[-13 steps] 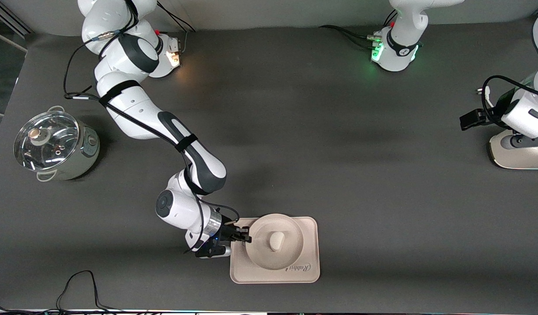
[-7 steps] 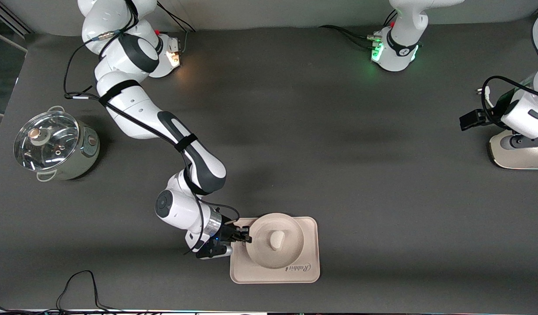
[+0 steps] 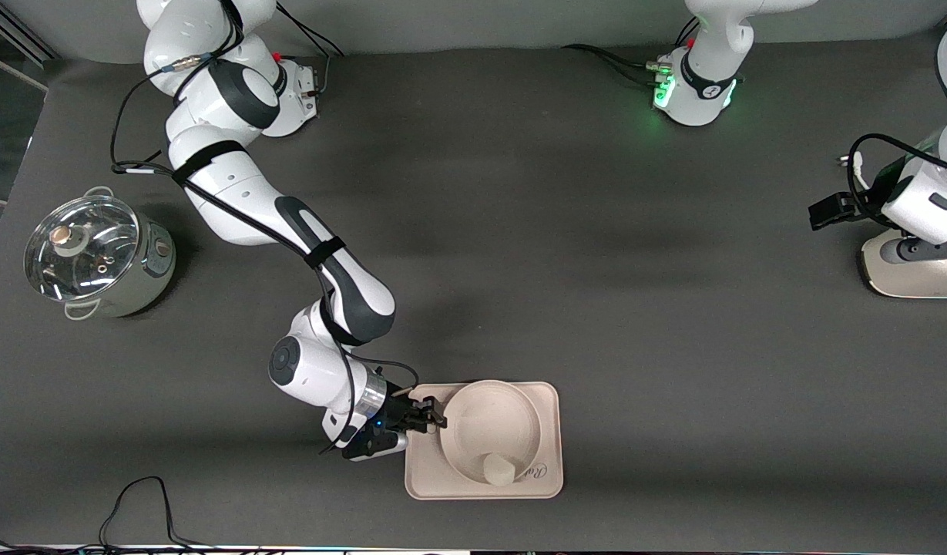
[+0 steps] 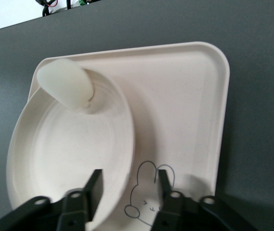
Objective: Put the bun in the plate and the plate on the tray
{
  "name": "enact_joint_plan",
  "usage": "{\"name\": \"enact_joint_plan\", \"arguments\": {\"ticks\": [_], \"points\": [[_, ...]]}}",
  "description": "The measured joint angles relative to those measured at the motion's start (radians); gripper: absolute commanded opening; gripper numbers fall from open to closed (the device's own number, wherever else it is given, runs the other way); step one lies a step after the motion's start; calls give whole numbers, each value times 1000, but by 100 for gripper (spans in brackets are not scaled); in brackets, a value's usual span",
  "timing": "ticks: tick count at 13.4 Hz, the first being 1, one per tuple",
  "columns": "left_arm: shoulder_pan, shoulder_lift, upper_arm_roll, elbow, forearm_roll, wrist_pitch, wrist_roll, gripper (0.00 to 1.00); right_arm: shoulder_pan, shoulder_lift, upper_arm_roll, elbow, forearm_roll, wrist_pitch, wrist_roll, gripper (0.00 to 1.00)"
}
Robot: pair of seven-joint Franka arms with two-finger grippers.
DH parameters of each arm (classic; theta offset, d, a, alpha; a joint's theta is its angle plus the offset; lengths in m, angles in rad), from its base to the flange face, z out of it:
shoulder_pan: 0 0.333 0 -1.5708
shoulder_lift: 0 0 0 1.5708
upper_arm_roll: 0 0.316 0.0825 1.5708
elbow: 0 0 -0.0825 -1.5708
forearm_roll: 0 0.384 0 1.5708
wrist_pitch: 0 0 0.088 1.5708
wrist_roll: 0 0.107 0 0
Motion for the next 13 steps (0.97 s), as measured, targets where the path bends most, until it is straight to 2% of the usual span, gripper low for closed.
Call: {"name": "enact_joint_plan", "arguments": {"ticks": [2,4,7,10,13], "points": [[0,0,0,0,0,0,0,100,1,-9,-6,13,-3,-21,-6,100],[0,0,0,0,0,0,0,100,2,-43,-29,28,-5,-101,-16,100],[0,1,0,0,0,0,0,100,2,-161,-89,25,-32,-231,-24,100],[0,1,0,0,0,0,0,100,-15,-301,-164,-94,-36,-306,-24,100],[0,2,0,0,0,-2,0,100,-35,-445,-276,-207,-38,-469,-41,100]]}}
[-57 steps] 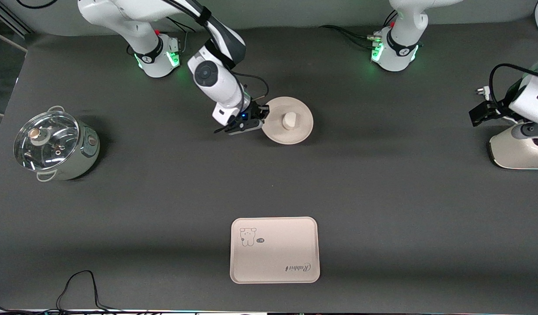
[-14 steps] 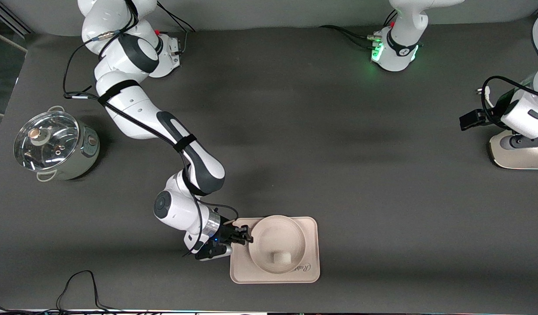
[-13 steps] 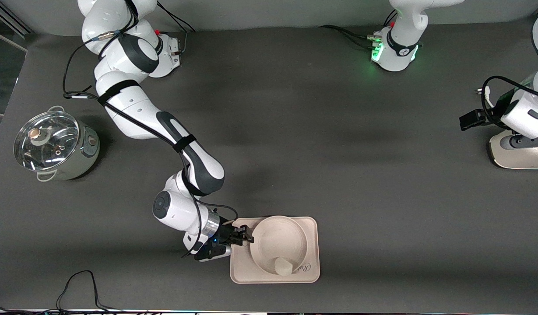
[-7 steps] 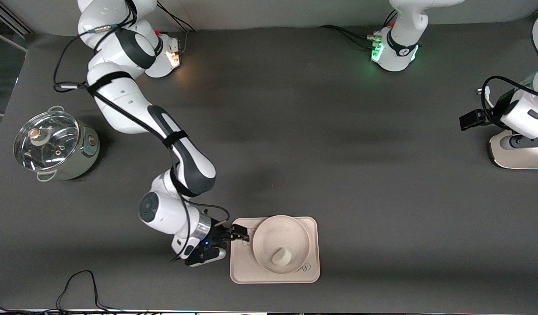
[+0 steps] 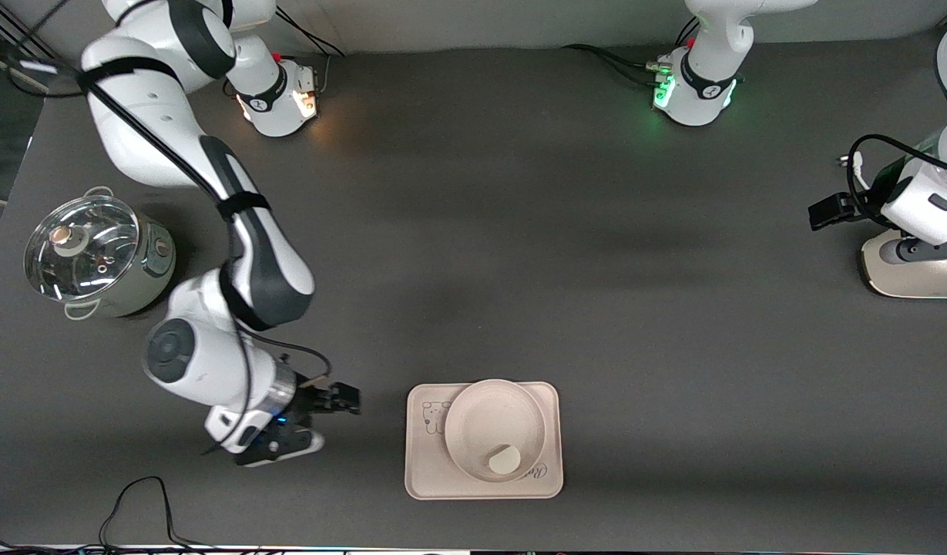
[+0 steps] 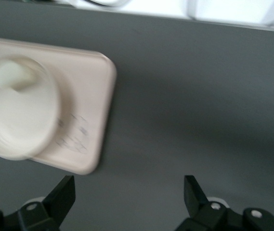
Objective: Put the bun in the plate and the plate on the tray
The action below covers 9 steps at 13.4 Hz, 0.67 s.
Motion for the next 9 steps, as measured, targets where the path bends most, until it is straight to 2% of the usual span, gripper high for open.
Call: {"name": "enact_joint_plan", "arguments": {"ticks": [3,5,9], "points": [[0,1,0,0,0,-1,0,100,-19,-165,-99,-71,0,-162,-29,100],[0,1,1,0,0,-1,0,100,-31,-295,-157,-152,0,-208,-40,100],[0,0,1,1,0,-1,0,100,-43,-589,-216,-426,0,-231,-41,100]]}}
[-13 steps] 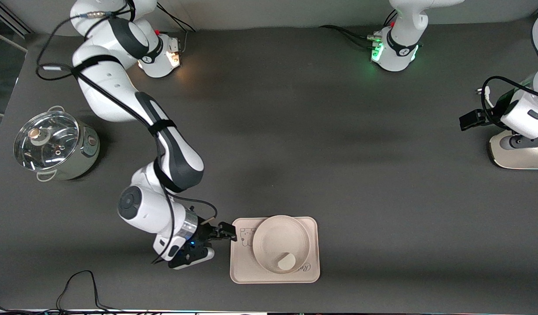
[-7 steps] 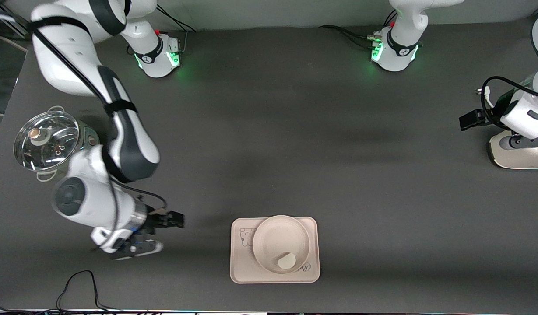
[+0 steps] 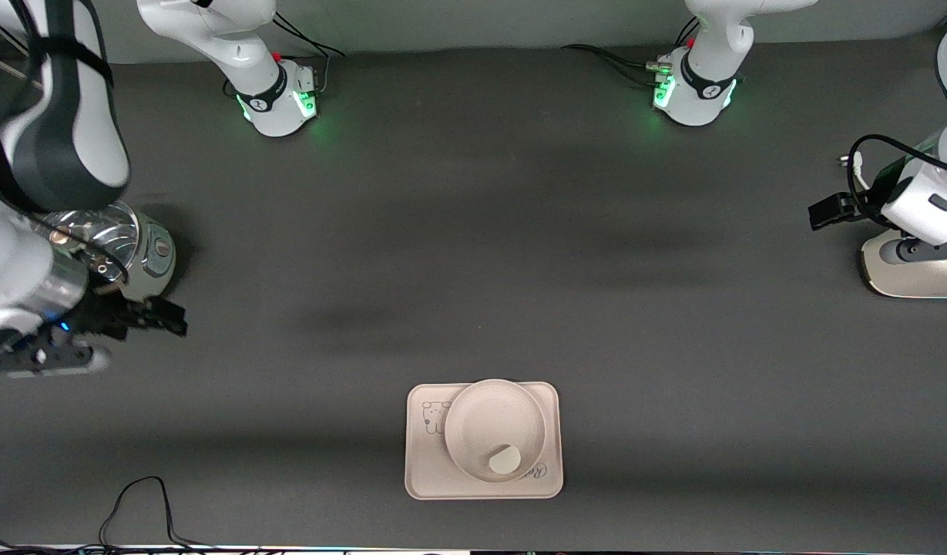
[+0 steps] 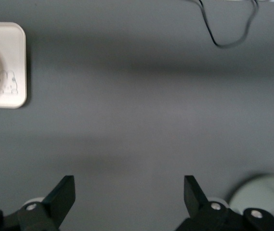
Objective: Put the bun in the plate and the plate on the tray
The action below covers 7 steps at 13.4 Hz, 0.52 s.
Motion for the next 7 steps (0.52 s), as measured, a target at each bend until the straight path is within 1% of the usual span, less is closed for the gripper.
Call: {"name": "enact_joint_plan", "arguments": {"ticks": [1,3,5,7], "points": [[0,-1,0,0,0,0,0,100,0,-64,-4,-58,0,-26,0,100],[0,-7,2,0,0,0,0,100,-4,-162,-5,-129,0,-87,0,100],[1,-19,9,0,0,-3,0,100,-7,-222,-5,-152,0,-130,0,100],[1,-33,21,-1,0,-14,0,100,-7,-250,-3,-156,2,-153,0,100]]}}
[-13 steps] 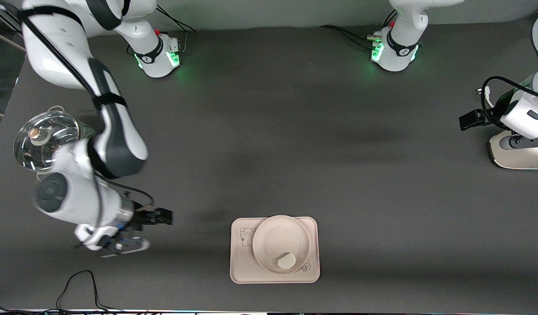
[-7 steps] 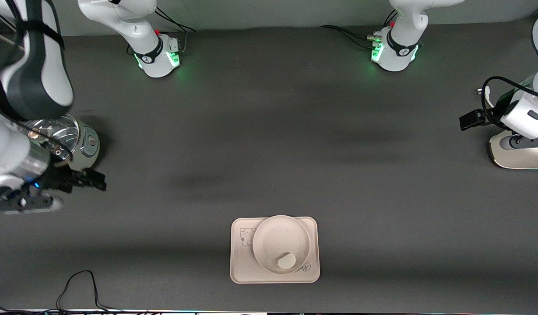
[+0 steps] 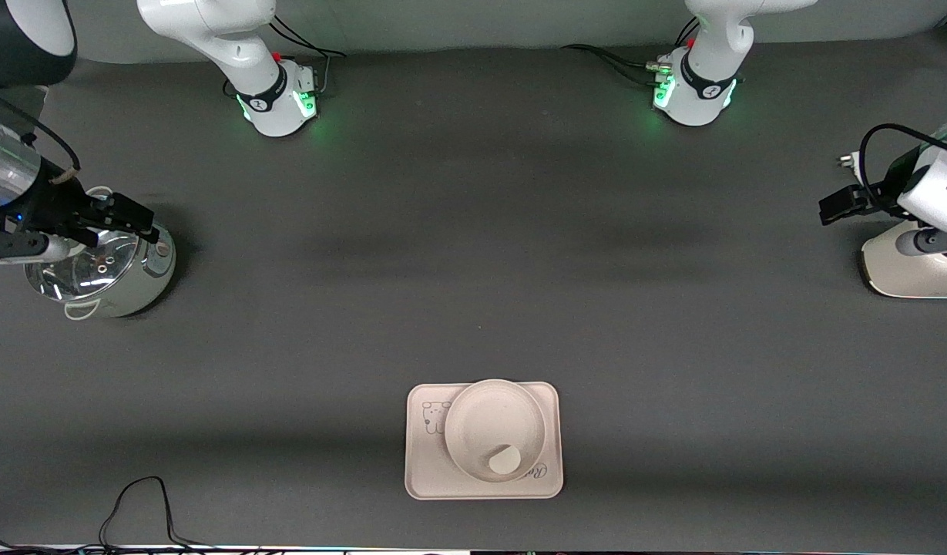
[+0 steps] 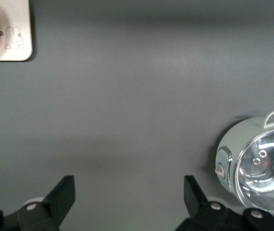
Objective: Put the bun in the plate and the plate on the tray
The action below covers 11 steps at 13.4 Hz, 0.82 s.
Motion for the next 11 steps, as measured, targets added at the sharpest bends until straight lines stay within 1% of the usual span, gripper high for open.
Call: {"name": "enact_joint_plan", "arguments": {"ticks": [8,11], "points": [[4,-8,3,0,0,-9,-1,100,-3,-4,12,-2,1,-16,-2,100],[4,-8,4,3,0,-9,-1,100,-42,-17,5,-2,9,-22,-53,100]]}}
